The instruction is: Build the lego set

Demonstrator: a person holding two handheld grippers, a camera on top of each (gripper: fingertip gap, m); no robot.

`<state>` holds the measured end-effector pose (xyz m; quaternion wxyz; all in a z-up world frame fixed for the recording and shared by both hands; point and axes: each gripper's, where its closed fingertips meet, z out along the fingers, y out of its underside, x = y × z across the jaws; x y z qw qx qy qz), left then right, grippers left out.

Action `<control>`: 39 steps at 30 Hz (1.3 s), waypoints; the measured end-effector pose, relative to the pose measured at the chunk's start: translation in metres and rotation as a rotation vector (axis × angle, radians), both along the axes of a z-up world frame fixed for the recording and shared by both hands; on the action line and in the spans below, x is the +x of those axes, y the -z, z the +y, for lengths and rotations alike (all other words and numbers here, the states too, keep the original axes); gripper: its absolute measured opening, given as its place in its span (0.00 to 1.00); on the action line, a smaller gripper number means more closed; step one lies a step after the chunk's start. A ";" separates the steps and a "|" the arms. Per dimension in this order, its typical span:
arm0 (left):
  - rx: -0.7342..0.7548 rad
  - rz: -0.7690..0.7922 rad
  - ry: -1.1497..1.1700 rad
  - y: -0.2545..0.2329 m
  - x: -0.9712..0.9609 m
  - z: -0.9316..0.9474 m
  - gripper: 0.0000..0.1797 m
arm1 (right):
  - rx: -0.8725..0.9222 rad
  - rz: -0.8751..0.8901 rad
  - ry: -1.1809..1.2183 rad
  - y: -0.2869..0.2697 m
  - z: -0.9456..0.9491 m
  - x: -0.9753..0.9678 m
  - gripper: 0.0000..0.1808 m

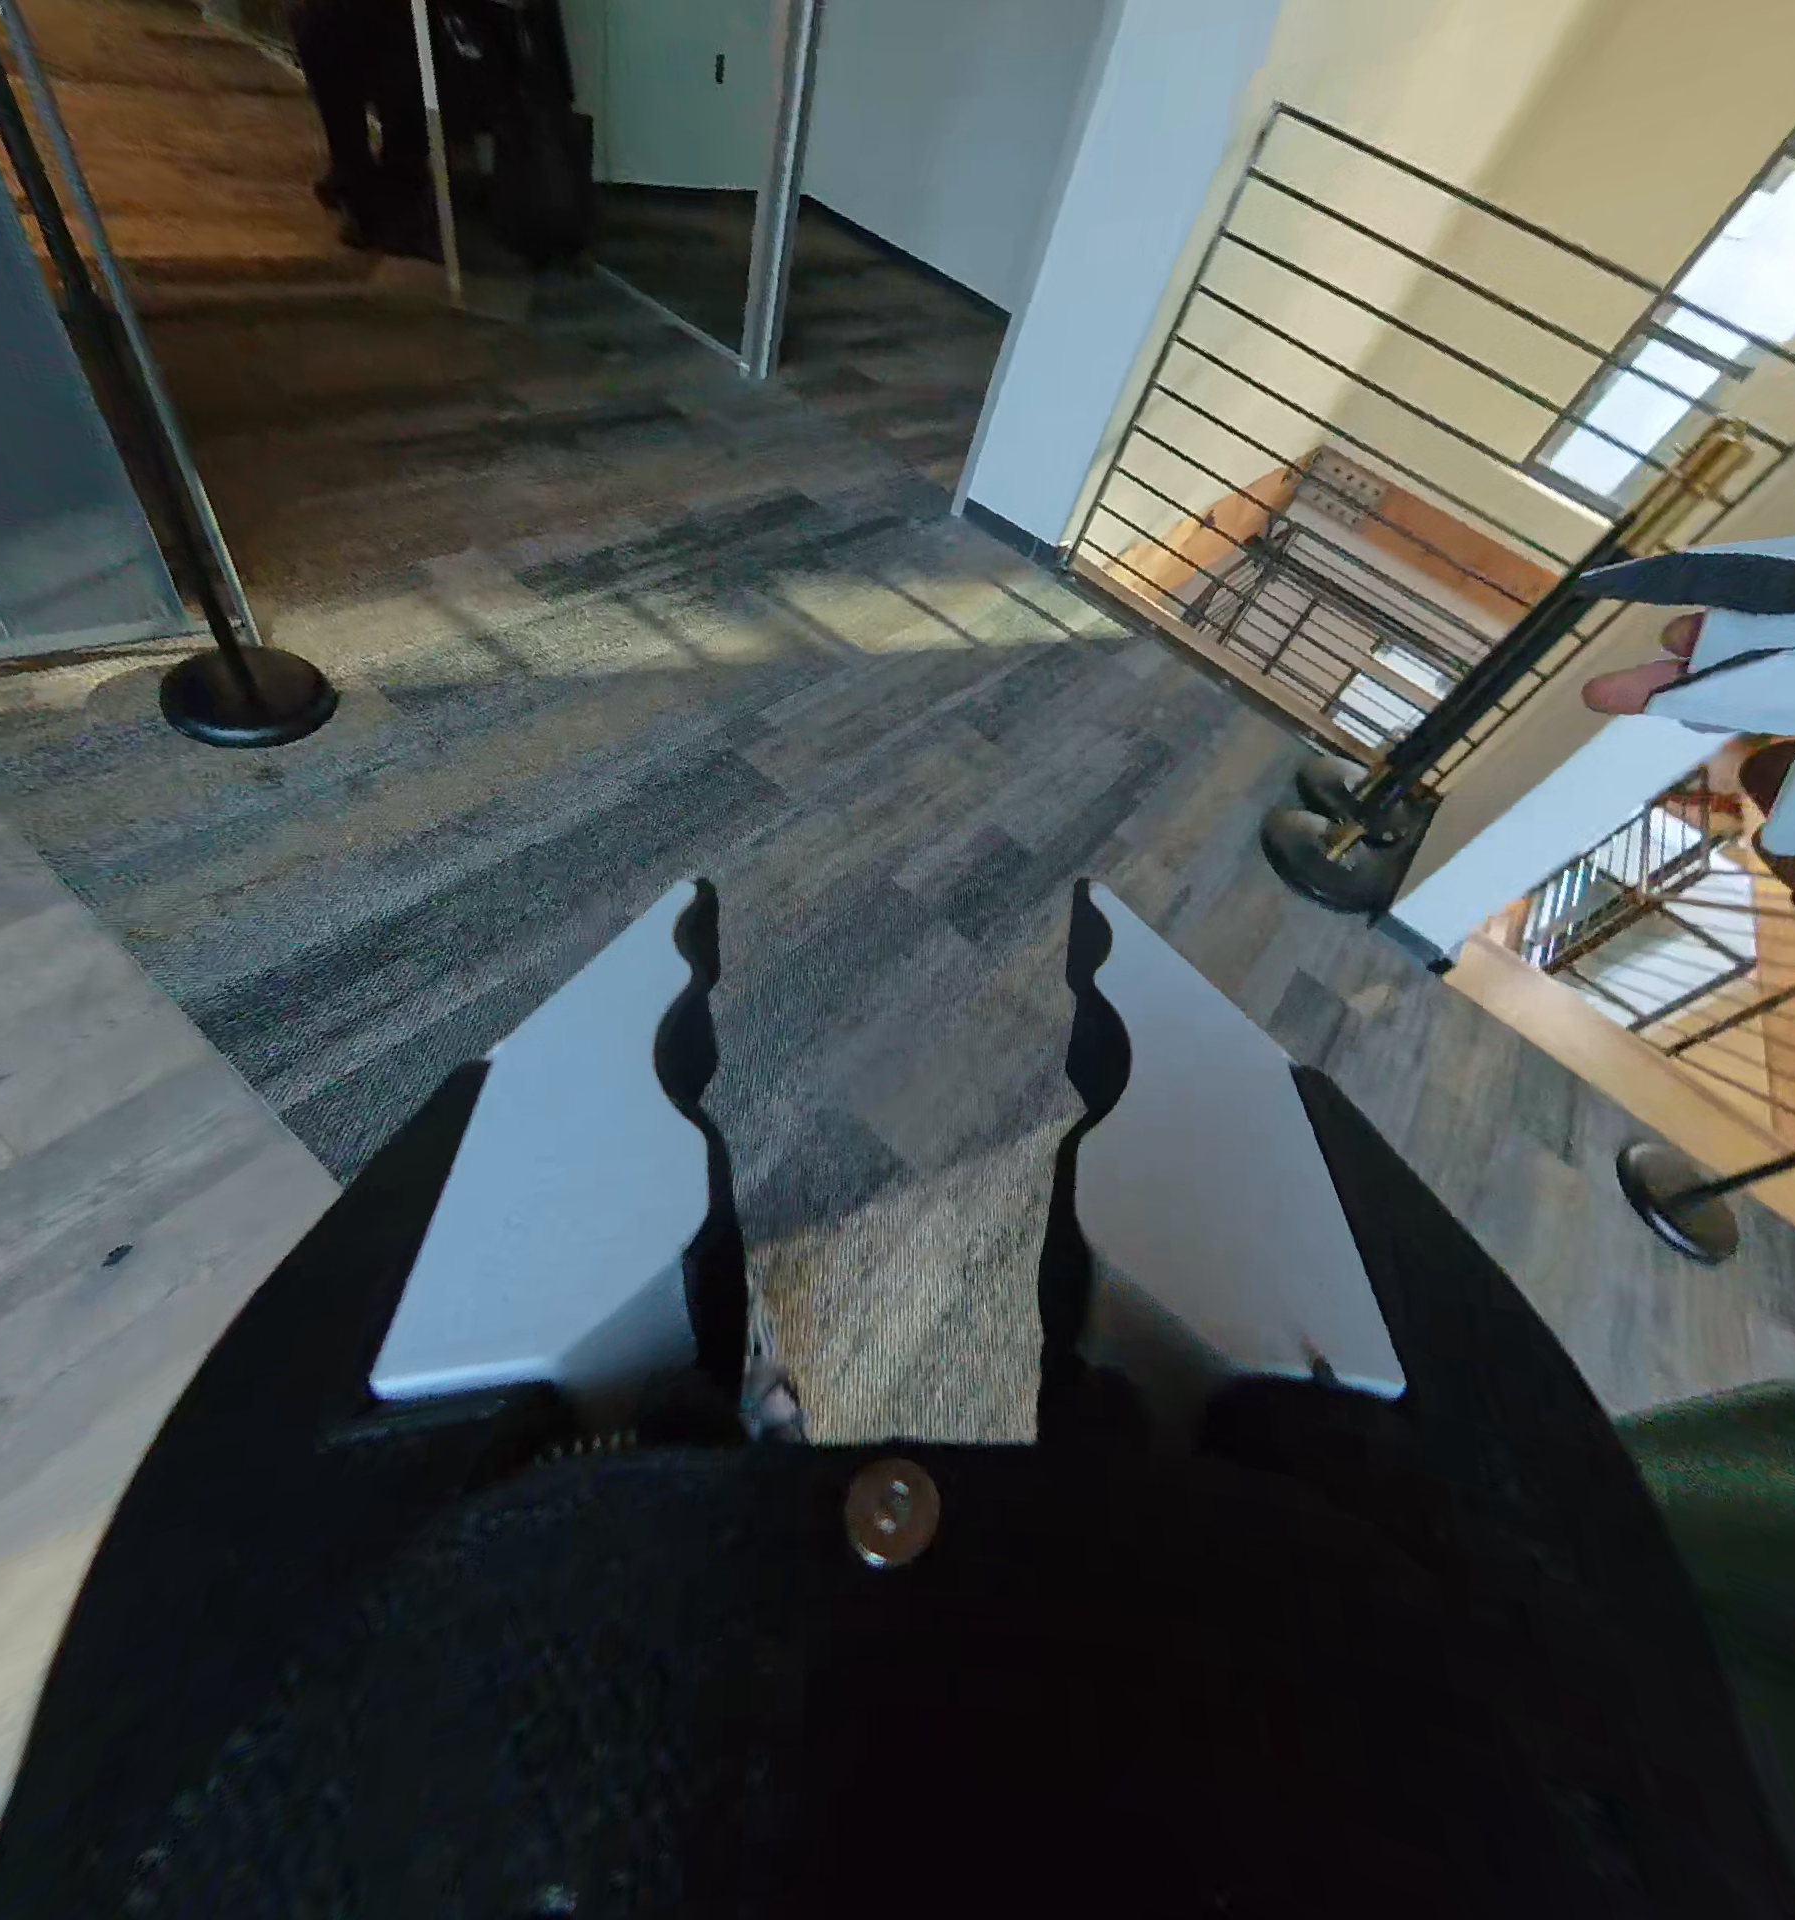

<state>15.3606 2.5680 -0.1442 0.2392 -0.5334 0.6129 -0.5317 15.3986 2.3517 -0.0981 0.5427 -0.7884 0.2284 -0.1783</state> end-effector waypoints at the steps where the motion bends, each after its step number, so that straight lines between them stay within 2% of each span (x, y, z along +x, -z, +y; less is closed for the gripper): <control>1: -0.010 0.003 -0.006 0.012 0.038 0.002 0.36 | -0.010 -0.001 -0.001 0.012 0.005 0.034 0.35; 3: -0.039 0.012 0.002 0.030 0.122 0.001 0.37 | -0.020 0.035 0.029 0.041 0.010 0.103 0.34; 6: -0.042 -0.010 0.050 0.030 0.263 -0.007 0.36 | -0.034 0.121 0.112 0.069 0.003 0.199 0.34; 9: -0.002 -0.086 0.171 -0.014 0.413 -0.029 0.35 | 0.006 0.153 0.195 0.058 -0.010 0.300 0.34; 14: 0.156 -0.289 0.422 -0.104 0.628 -0.091 0.34 | 0.009 0.164 0.259 0.048 -0.032 0.474 0.33; 16: 0.177 -0.337 0.475 -0.111 0.702 -0.110 0.34 | 0.013 0.162 0.263 0.057 -0.039 0.547 0.32; 18: 0.171 -0.340 0.475 -0.095 0.774 -0.118 0.33 | 0.010 0.161 0.259 0.076 -0.044 0.621 0.31; 22: 0.136 -0.194 0.331 -0.031 0.909 -0.105 0.33 | 0.008 0.194 0.214 0.099 -0.034 0.783 0.30; 25: 0.213 -0.183 0.192 -0.028 0.991 -0.060 0.31 | 0.071 0.158 0.098 0.062 -0.001 0.912 0.30; 27: 0.268 -0.155 0.116 -0.027 1.045 -0.020 0.31 | 0.050 0.124 0.016 0.036 0.025 0.997 0.32; 32: 0.134 -0.081 -0.067 -0.009 1.186 0.069 0.37 | 0.044 -0.004 -0.135 -0.011 0.102 1.194 0.32; 36: 0.049 -0.098 -0.193 0.029 1.320 0.120 0.36 | 0.043 -0.025 -0.147 0.004 0.168 1.334 0.32; 39: -0.018 -0.148 -0.261 0.018 1.442 0.161 0.34 | 0.011 0.040 -0.101 0.020 0.211 1.427 0.33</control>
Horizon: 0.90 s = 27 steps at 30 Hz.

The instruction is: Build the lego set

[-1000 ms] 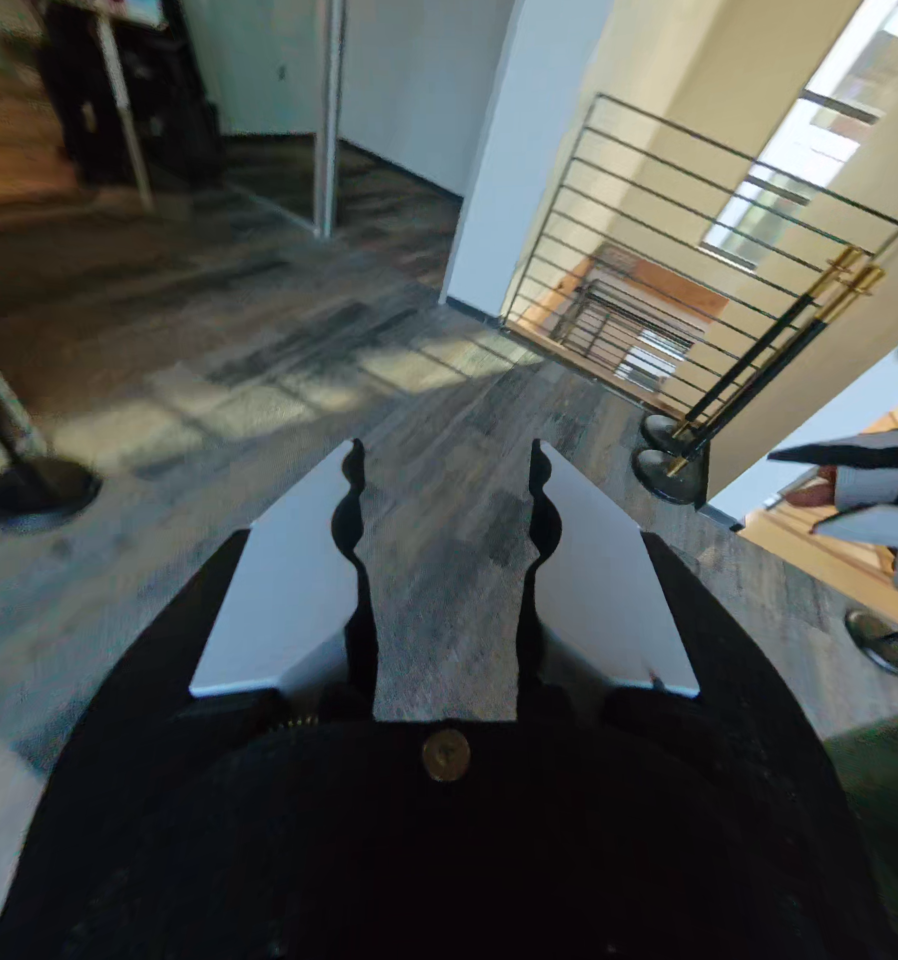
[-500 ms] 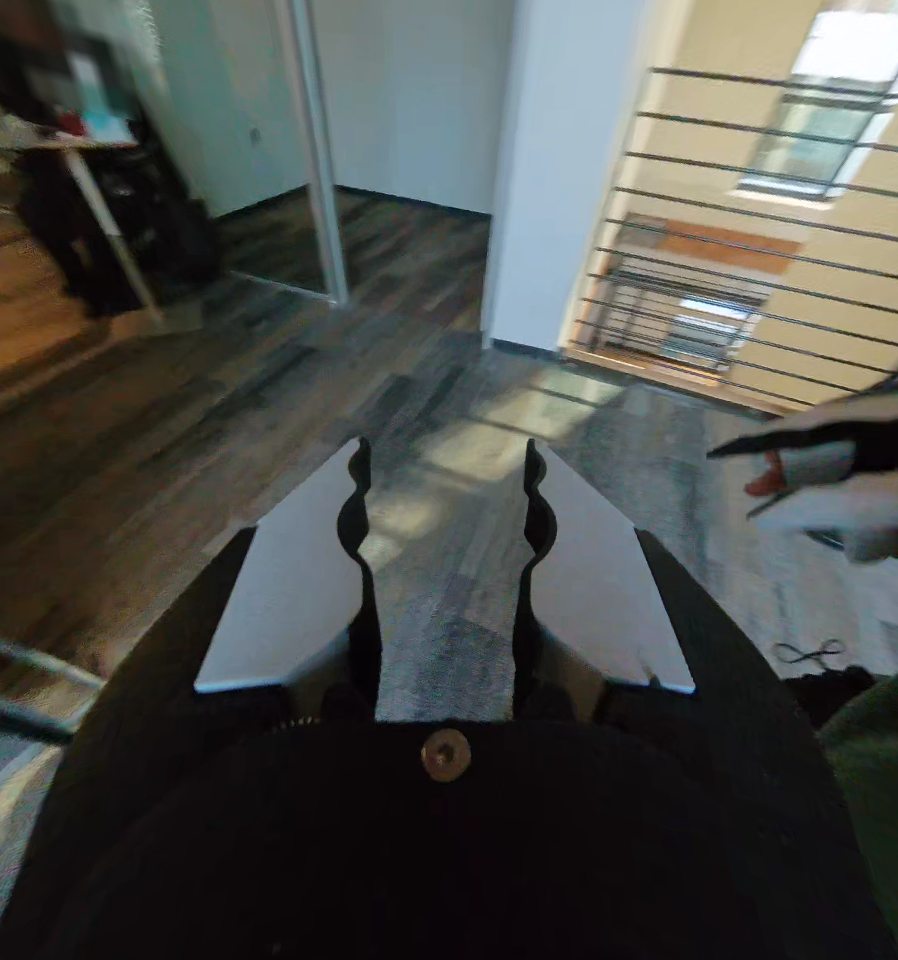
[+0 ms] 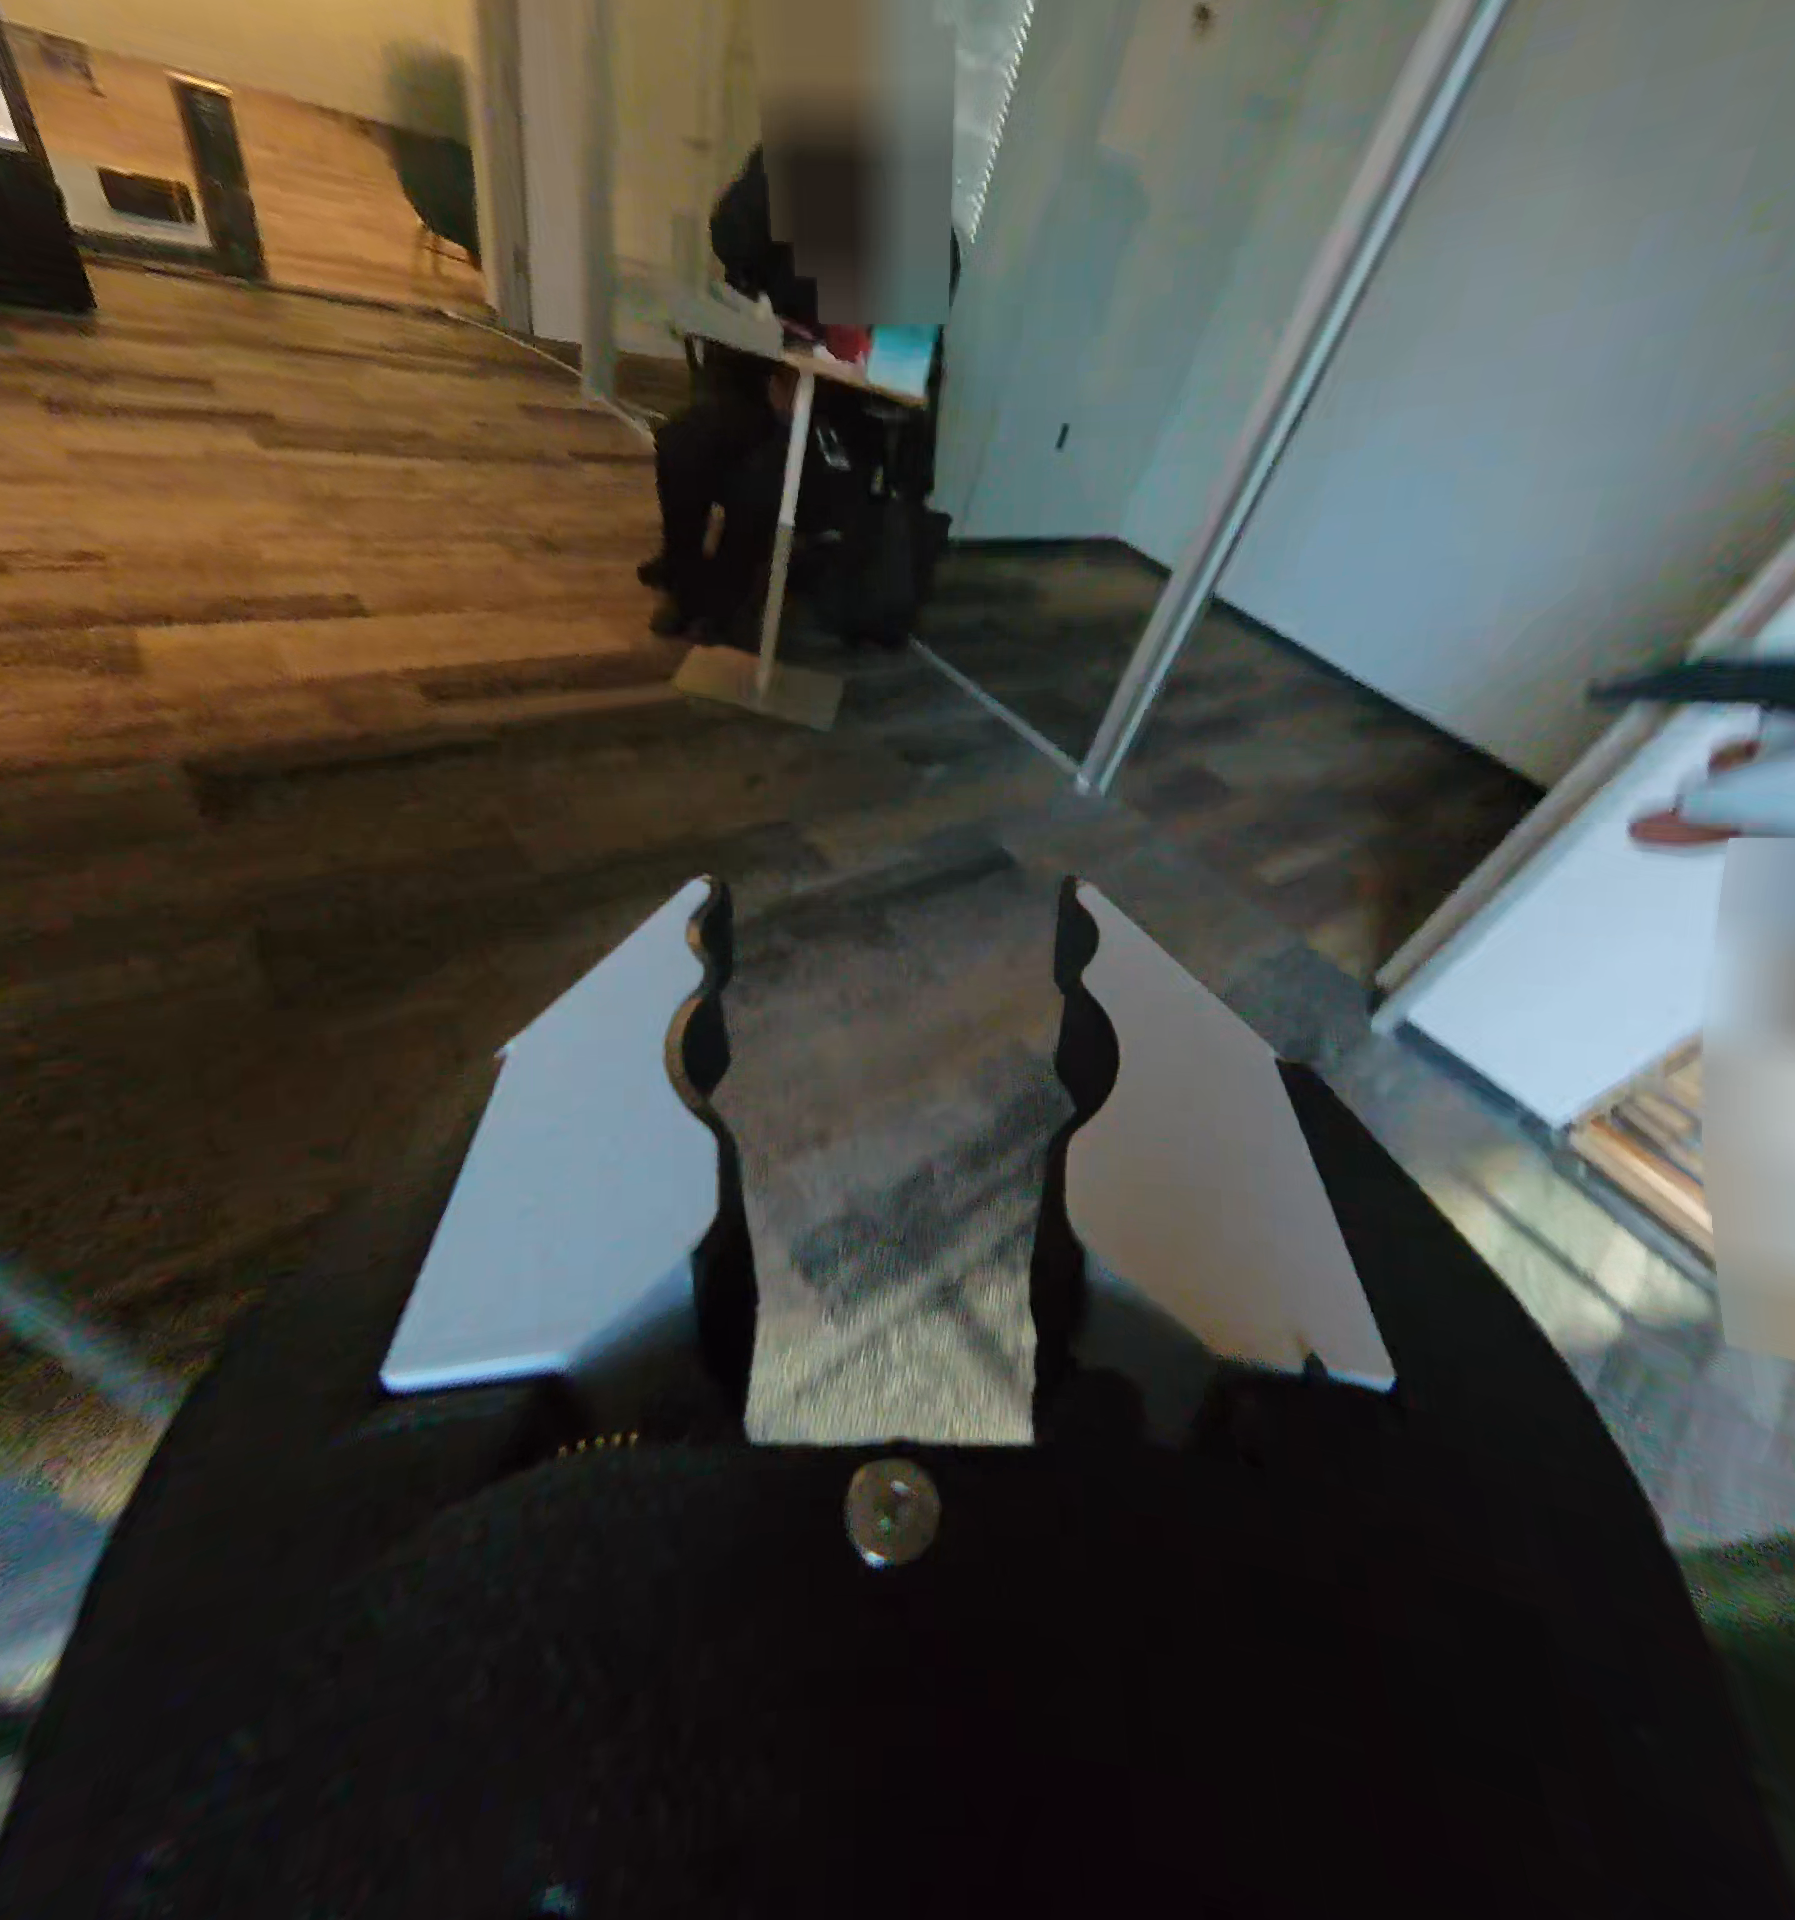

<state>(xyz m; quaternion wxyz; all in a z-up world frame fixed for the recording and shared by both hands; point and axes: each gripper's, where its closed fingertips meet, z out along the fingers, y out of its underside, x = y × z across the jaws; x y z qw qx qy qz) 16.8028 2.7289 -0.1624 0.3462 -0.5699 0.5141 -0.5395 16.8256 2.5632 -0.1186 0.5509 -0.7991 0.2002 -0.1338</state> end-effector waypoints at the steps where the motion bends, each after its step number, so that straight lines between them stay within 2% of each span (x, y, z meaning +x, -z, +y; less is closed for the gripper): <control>1: -0.009 -0.026 -0.001 -0.014 0.042 0.014 0.34 | 0.007 0.011 0.007 -0.004 0.015 0.028 0.33; 6: 0.065 -0.158 0.028 -0.096 0.228 0.094 0.34 | -0.030 0.026 -0.042 -0.015 0.079 0.162 0.33; 9: 0.085 -0.206 -0.005 -0.121 0.311 0.153 0.32 | -0.050 0.104 -0.081 -0.001 0.119 0.248 0.34; 12: 0.086 -0.182 -0.082 -0.098 0.380 0.221 0.31 | -0.061 0.106 -0.086 0.026 0.165 0.342 0.34; 17: 0.038 0.002 -0.285 -0.029 0.466 0.351 0.31 | -0.128 0.051 -0.144 0.054 0.282 0.509 0.36; 24: 0.030 0.015 -0.632 -0.062 0.529 0.563 0.32 | -0.033 -0.079 -0.510 -0.035 0.560 0.691 0.36; 27: -0.036 0.045 -0.705 -0.042 0.556 0.649 0.33 | 0.046 -0.107 -0.604 -0.065 0.682 0.748 0.35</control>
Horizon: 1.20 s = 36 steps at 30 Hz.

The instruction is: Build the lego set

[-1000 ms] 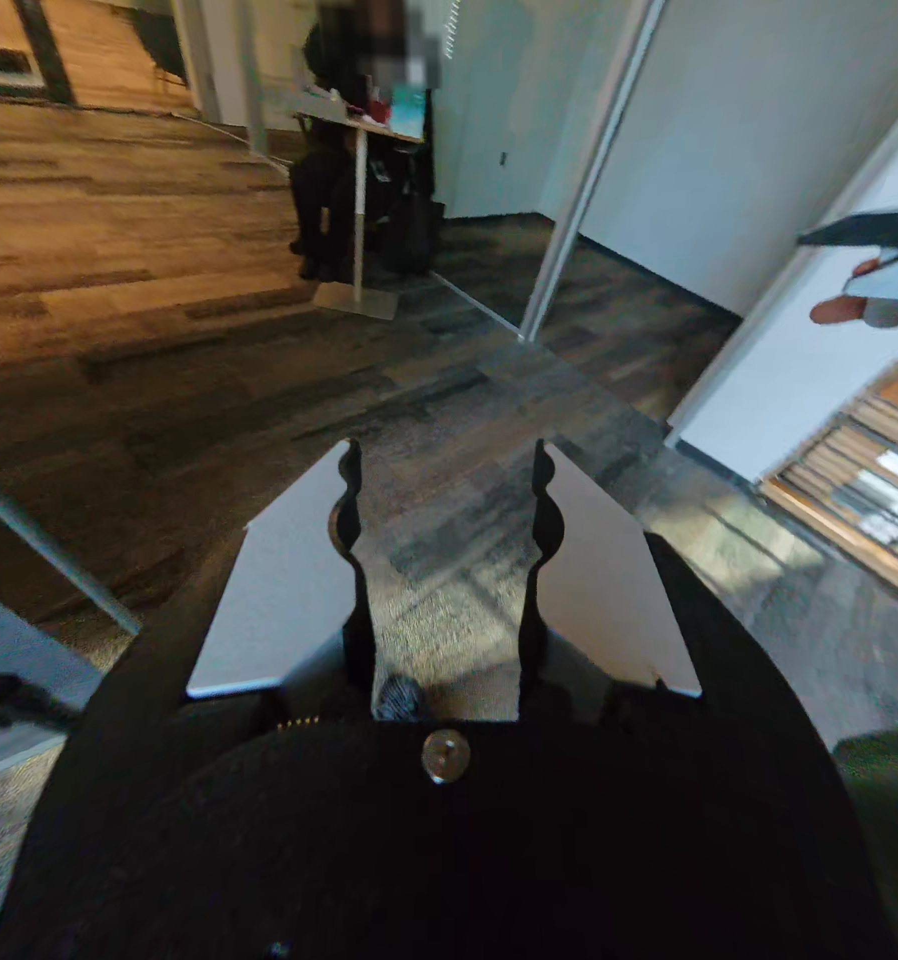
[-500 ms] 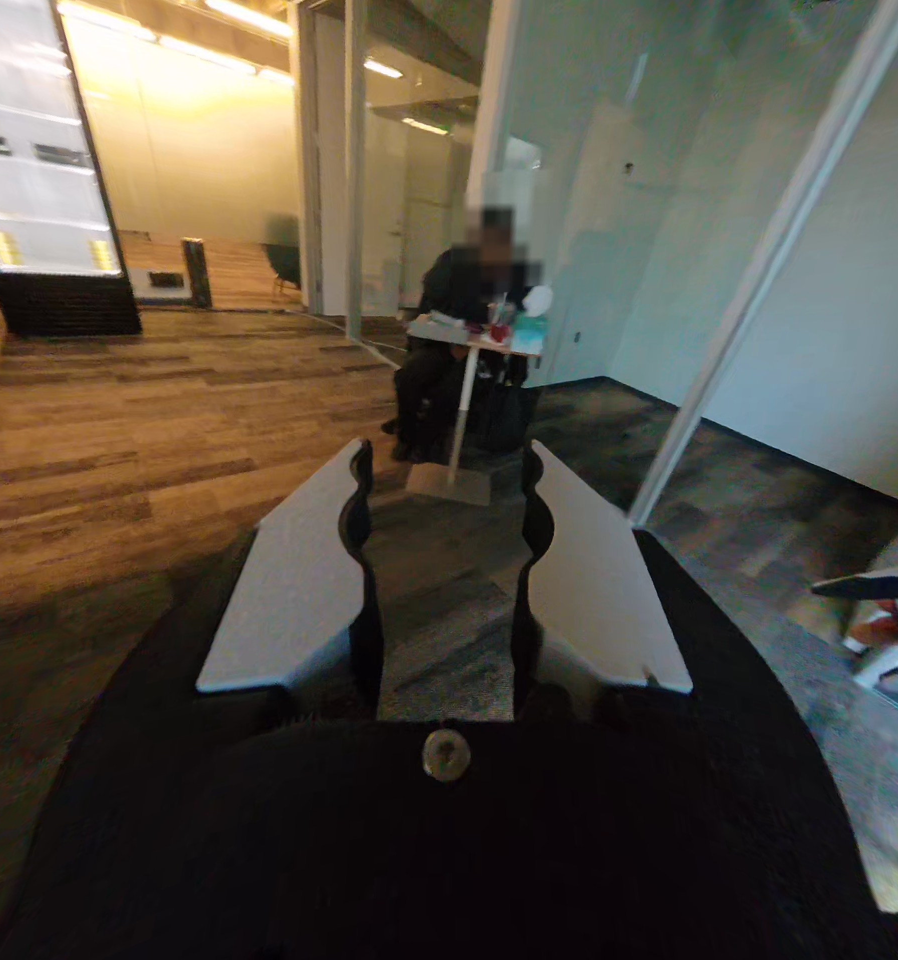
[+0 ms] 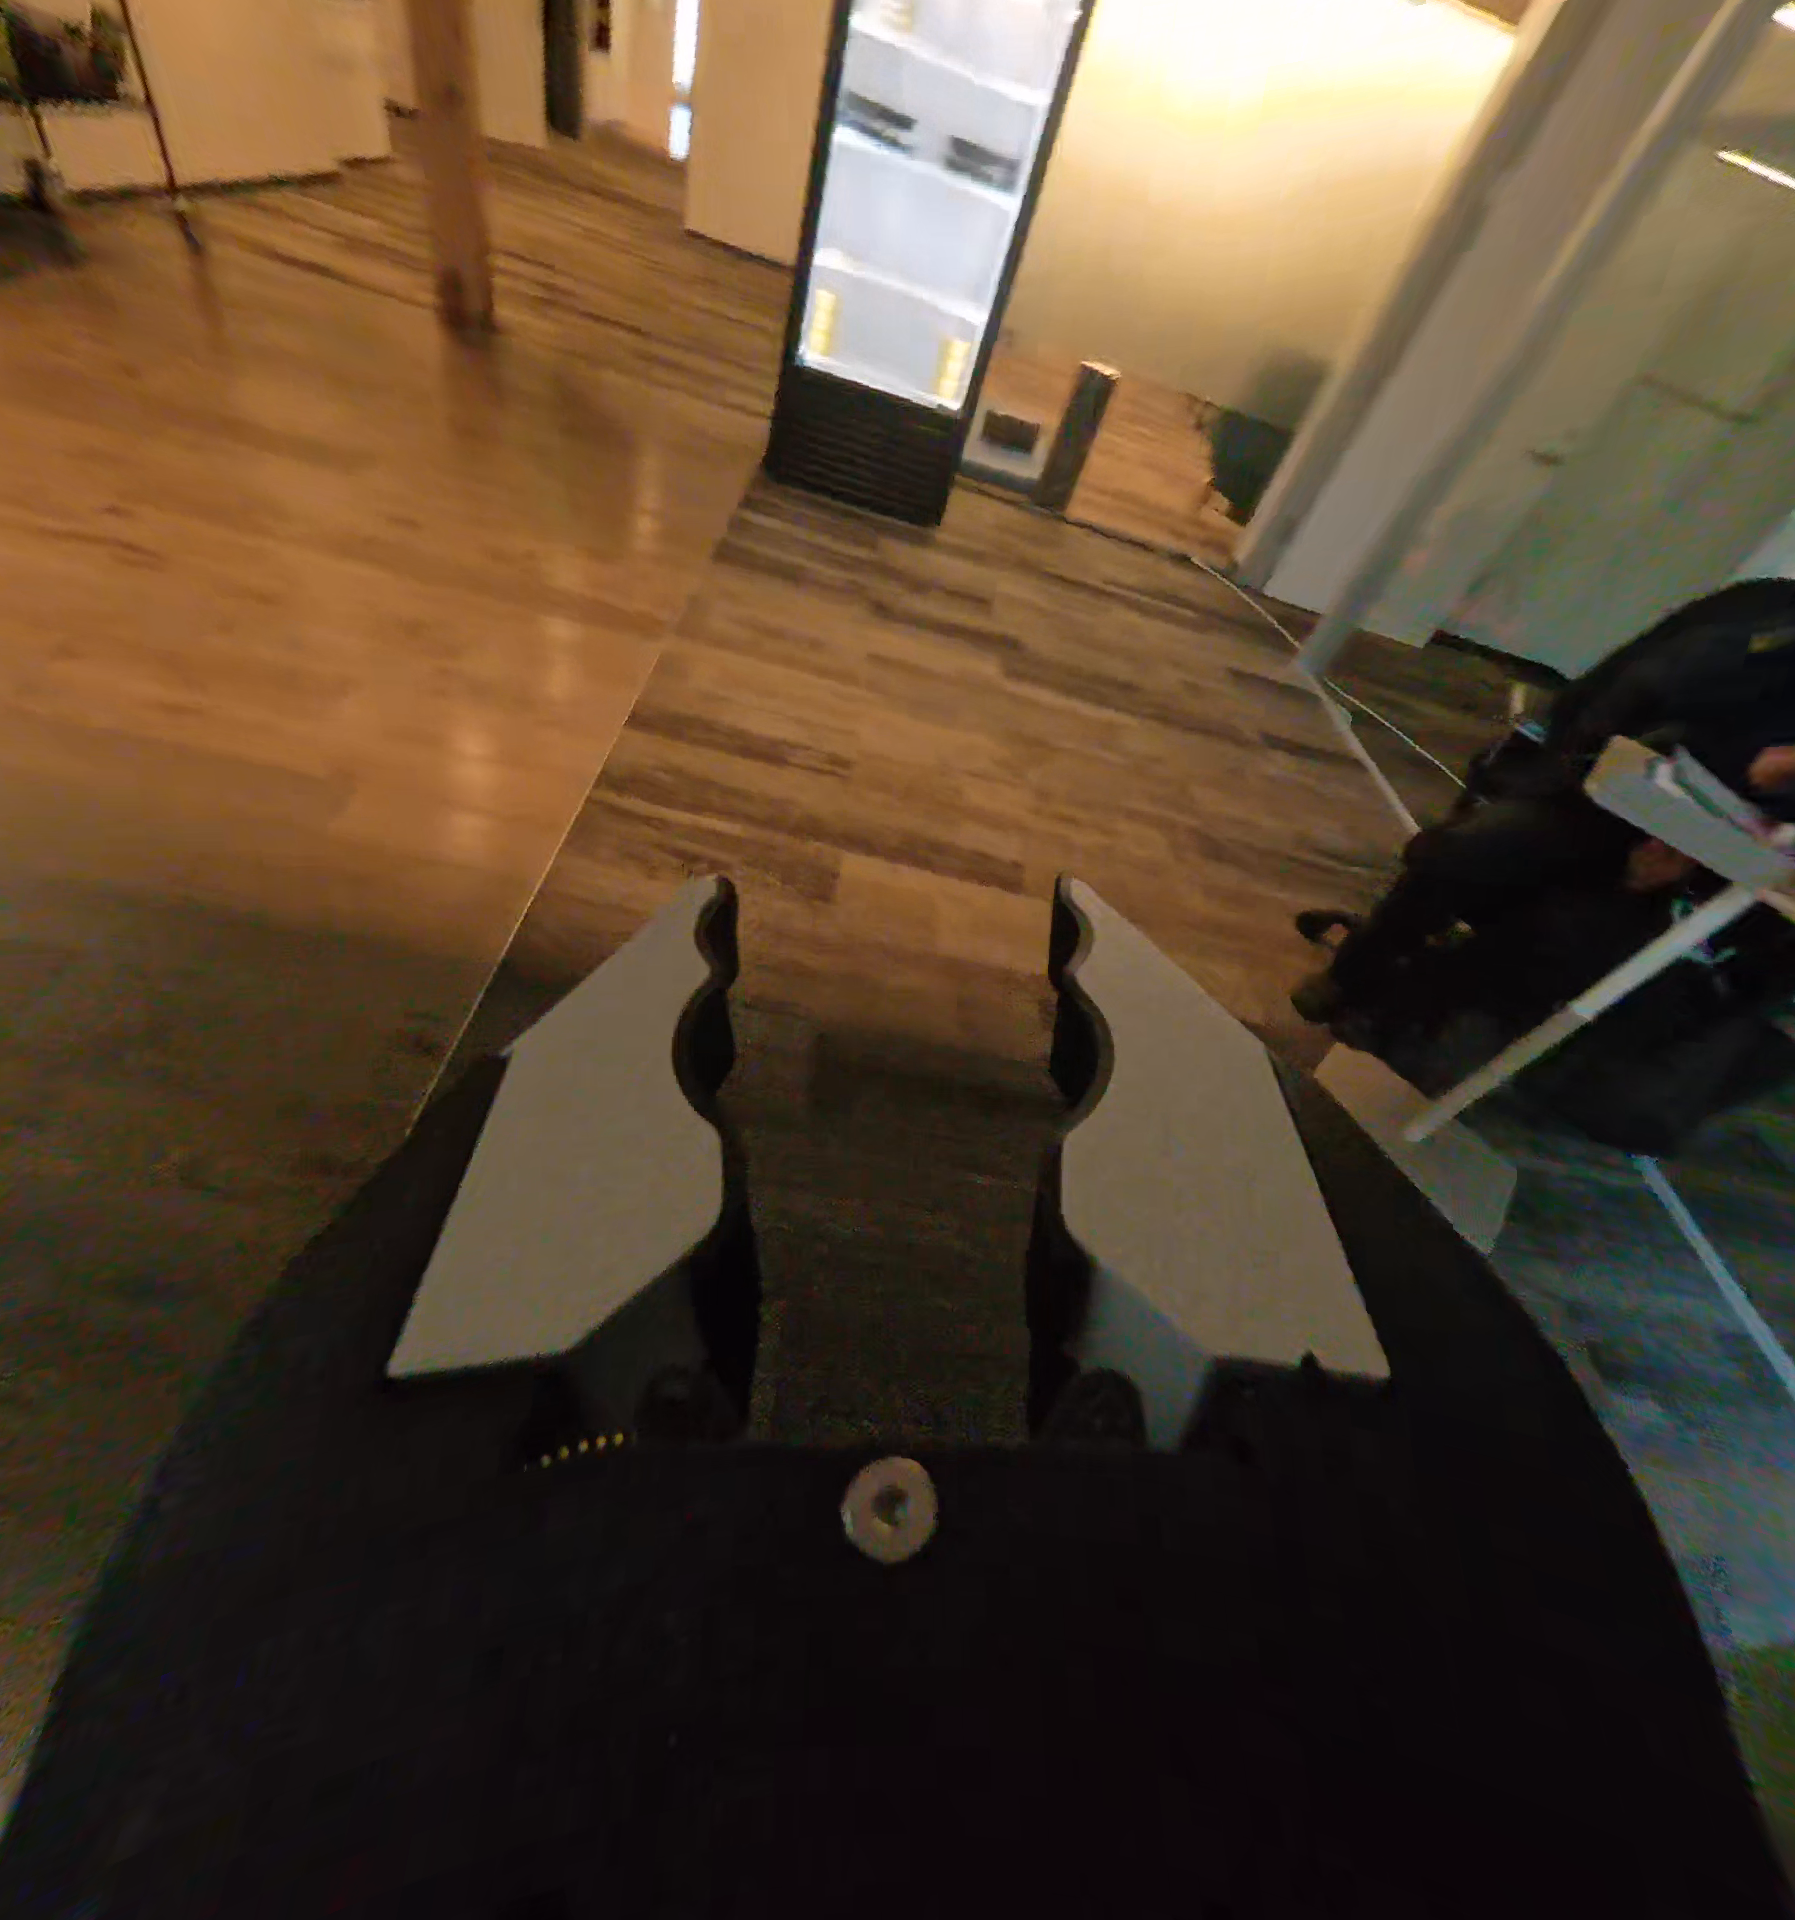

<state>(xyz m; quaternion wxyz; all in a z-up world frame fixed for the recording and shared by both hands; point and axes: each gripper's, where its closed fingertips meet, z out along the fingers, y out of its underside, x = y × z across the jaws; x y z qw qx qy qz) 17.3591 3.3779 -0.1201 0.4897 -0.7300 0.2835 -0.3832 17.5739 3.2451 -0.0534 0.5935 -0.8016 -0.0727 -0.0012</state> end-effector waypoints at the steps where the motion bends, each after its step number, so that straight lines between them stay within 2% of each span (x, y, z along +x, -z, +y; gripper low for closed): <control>1: -0.014 0.007 -0.019 0.011 0.011 0.030 0.33 | 0.032 -0.005 -0.010 -0.006 0.039 0.018 0.35; 4: -0.028 0.019 -0.054 0.044 0.054 0.123 0.33 | 0.076 0.003 0.010 0.002 0.146 0.070 0.35; 7: -0.036 0.005 -0.063 0.050 0.112 0.230 0.33 | 0.014 0.075 0.070 0.037 0.239 0.114 0.35; 10: 0.028 -0.008 -0.019 0.017 0.185 0.345 0.33 | -0.028 0.156 0.100 0.047 0.321 0.153 0.35; 14: 0.162 -0.036 0.068 -0.057 0.283 0.484 0.35 | -0.044 0.177 0.111 0.047 0.422 0.222 0.35; 17: 0.240 -0.029 0.095 -0.077 0.348 0.573 0.35 | -0.051 0.223 0.139 0.061 0.501 0.286 0.34; 20: 0.217 -0.021 0.066 -0.051 0.400 0.658 0.35 | -0.057 0.234 0.144 0.087 0.587 0.351 0.34; 24: 0.085 0.016 -0.069 0.002 0.448 0.759 0.35 | -0.092 0.241 0.105 0.111 0.722 0.438 0.34; 27: 0.028 0.004 -0.178 -0.001 0.471 0.838 0.35 | -0.087 0.237 0.004 0.091 0.845 0.492 0.34; 32: 0.072 0.001 -0.315 -0.032 0.493 0.983 0.34 | 0.002 0.133 -0.249 0.010 1.052 0.536 0.35; 36: 0.057 0.017 -0.371 -0.007 0.515 1.104 0.34 | 0.073 0.117 -0.370 -0.013 1.207 0.550 0.35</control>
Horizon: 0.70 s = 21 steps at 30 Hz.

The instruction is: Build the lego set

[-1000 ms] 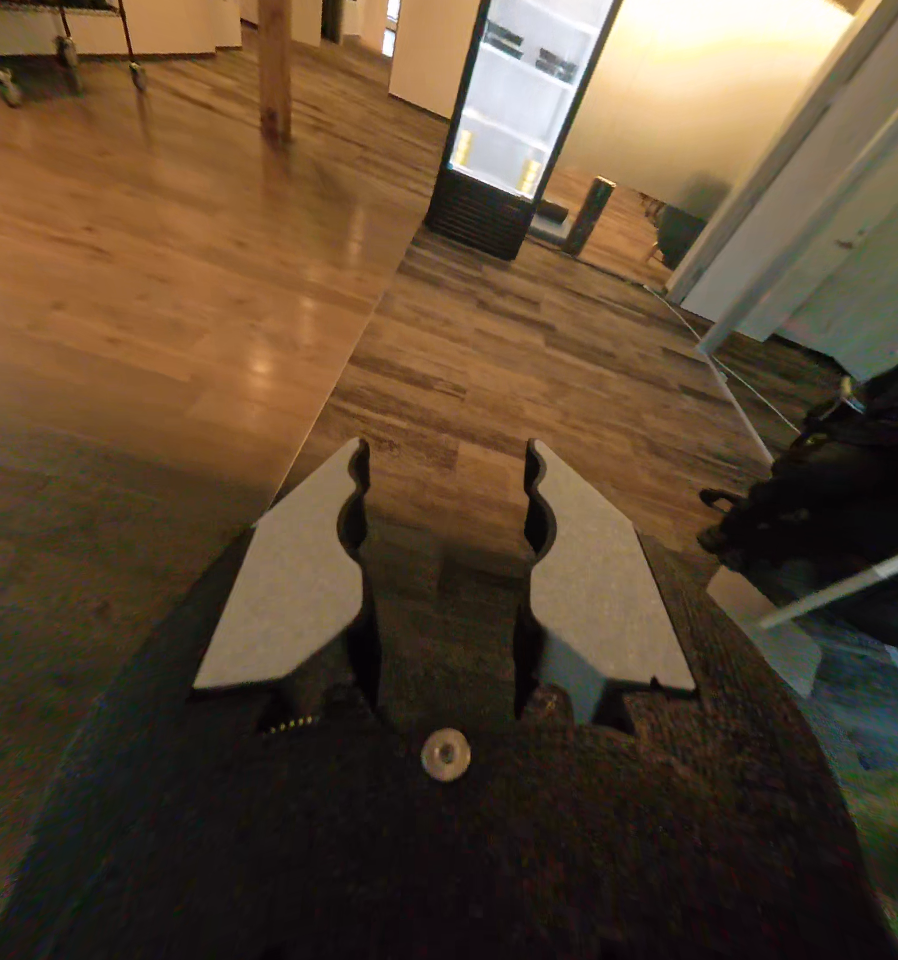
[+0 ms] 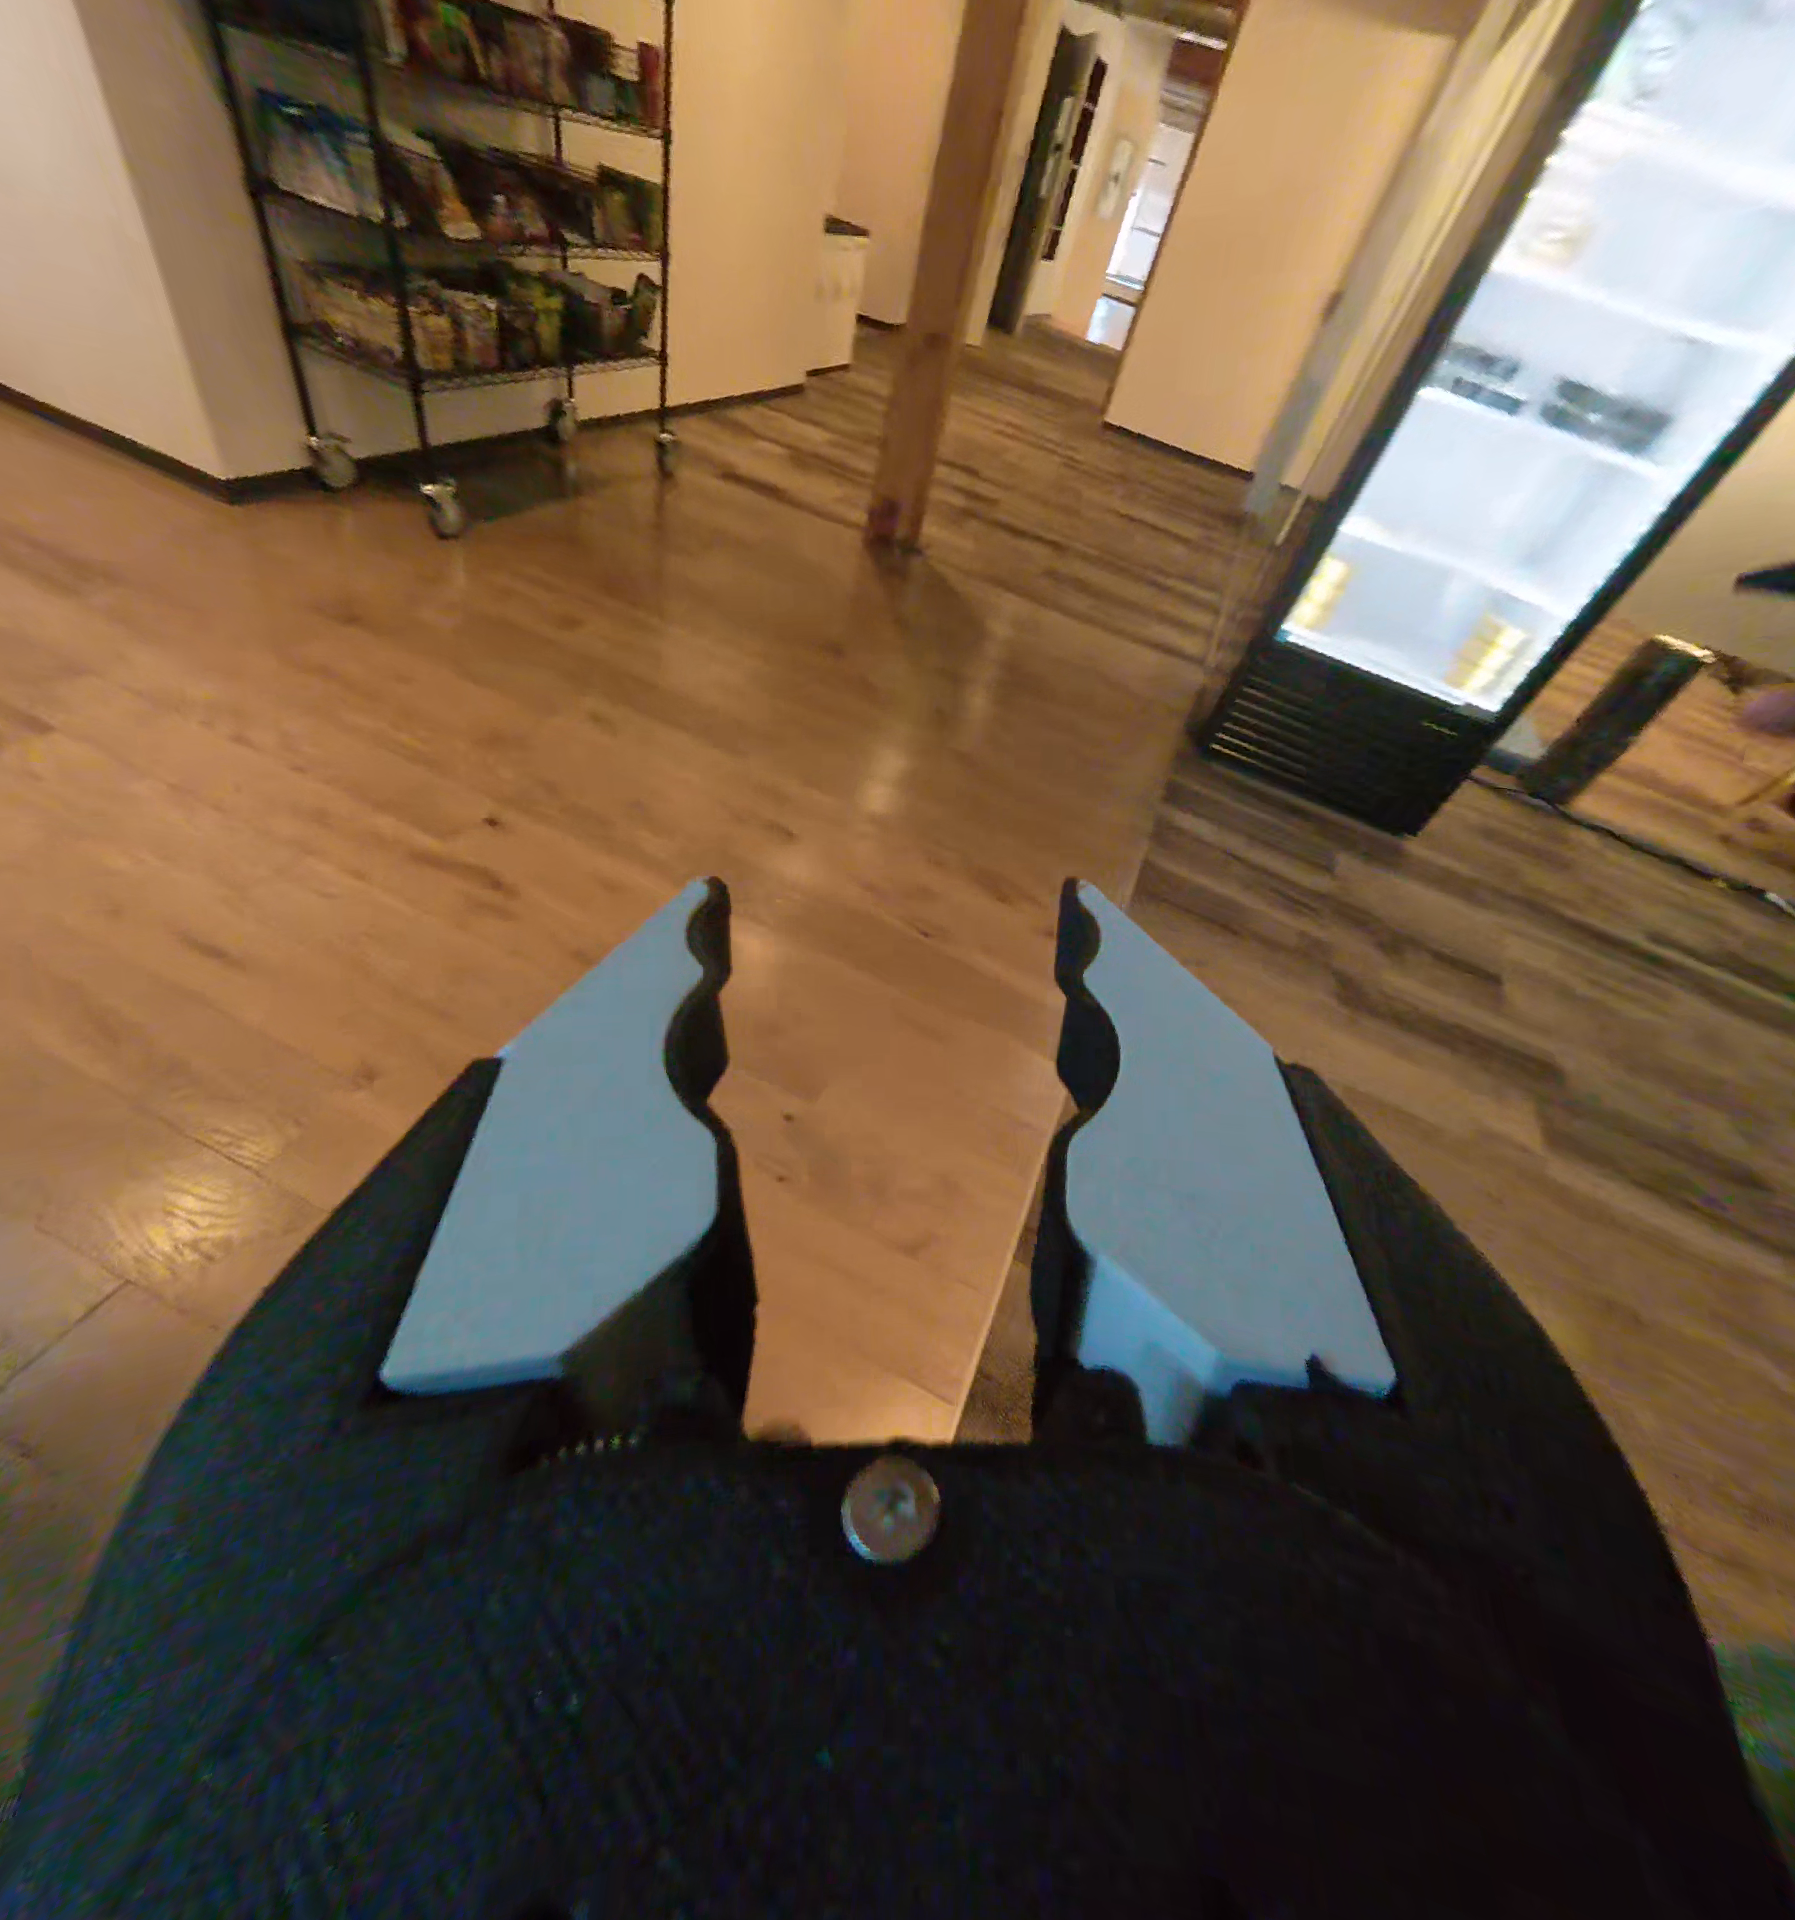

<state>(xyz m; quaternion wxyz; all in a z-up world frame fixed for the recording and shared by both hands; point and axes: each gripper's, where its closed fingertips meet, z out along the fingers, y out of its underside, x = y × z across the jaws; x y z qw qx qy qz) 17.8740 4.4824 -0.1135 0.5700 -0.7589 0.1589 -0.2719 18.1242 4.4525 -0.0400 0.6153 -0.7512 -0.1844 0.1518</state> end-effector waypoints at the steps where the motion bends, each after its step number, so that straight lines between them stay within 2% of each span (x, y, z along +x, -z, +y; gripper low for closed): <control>1: -0.012 0.006 -0.004 0.015 0.009 0.029 0.34 | 0.008 -0.006 -0.011 0.006 0.035 0.004 0.35; 4: -0.060 0.016 0.007 0.050 0.045 0.134 0.34 | -0.057 0.035 0.000 0.045 0.130 0.023 0.35; 6: -0.083 0.003 0.029 0.057 0.076 0.207 0.34 | -0.154 0.090 0.050 0.071 0.174 0.043 0.35; 9: -0.039 -0.007 0.096 0.029 0.136 0.330 0.34 | -0.225 0.163 0.127 0.075 0.247 0.086 0.35; 15: 0.170 0.029 0.300 -0.084 0.271 0.540 0.34 | -0.233 0.144 0.296 0.068 0.381 0.207 0.35; 18: 0.208 0.064 0.370 -0.089 0.330 0.622 0.34 | -0.256 0.167 0.330 0.094 0.452 0.260 0.35; 21: 0.163 0.079 0.373 -0.058 0.380 0.697 0.34 | -0.263 0.150 0.339 0.127 0.532 0.312 0.35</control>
